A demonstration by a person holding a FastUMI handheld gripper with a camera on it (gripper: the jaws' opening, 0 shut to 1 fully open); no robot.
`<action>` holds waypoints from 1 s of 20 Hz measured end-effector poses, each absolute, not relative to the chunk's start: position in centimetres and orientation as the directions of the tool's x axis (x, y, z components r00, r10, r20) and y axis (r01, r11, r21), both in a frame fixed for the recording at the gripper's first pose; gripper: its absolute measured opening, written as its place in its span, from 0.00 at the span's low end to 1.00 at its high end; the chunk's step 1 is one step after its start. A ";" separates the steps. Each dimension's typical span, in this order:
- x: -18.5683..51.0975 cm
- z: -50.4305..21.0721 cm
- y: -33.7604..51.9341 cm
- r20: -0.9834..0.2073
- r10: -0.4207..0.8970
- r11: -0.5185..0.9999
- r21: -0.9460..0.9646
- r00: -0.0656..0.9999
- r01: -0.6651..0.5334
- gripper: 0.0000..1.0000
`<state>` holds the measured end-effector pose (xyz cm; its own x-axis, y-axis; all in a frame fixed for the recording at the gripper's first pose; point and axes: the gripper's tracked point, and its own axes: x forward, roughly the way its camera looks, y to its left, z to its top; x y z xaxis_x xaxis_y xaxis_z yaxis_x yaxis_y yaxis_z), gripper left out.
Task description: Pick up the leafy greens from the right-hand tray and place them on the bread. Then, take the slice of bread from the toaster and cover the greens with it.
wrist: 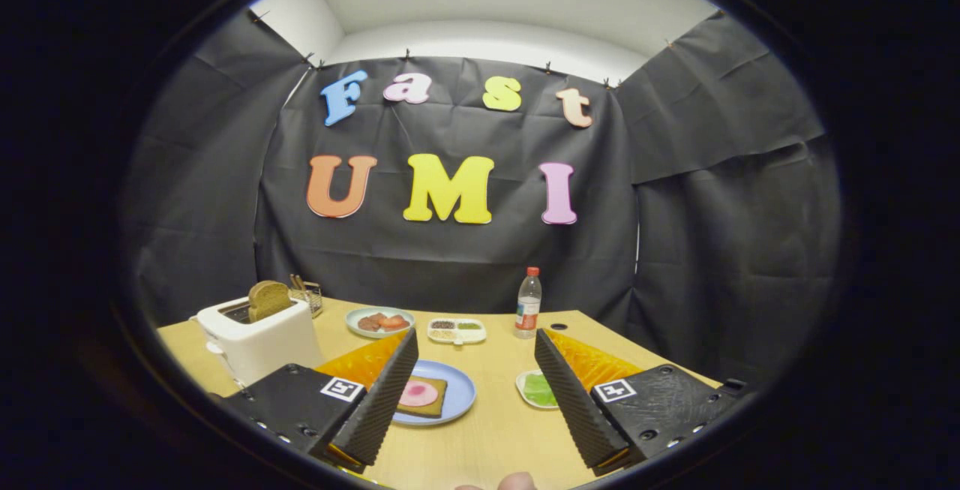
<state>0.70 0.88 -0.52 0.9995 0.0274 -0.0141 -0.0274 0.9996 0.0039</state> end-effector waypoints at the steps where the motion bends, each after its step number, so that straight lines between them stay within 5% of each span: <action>1: 0.8 -0.5 0.5 -0.016 0.026 1.000 0.006 1.000 -0.026 0.95; 14: 2.7 -1.5 -6.9 -0.071 0.044 0.999 0.029 0.997 -0.042 0.95; 20: 7.3 -4.5 -9.7 -0.206 0.085 0.994 -0.047 0.975 -0.097 0.95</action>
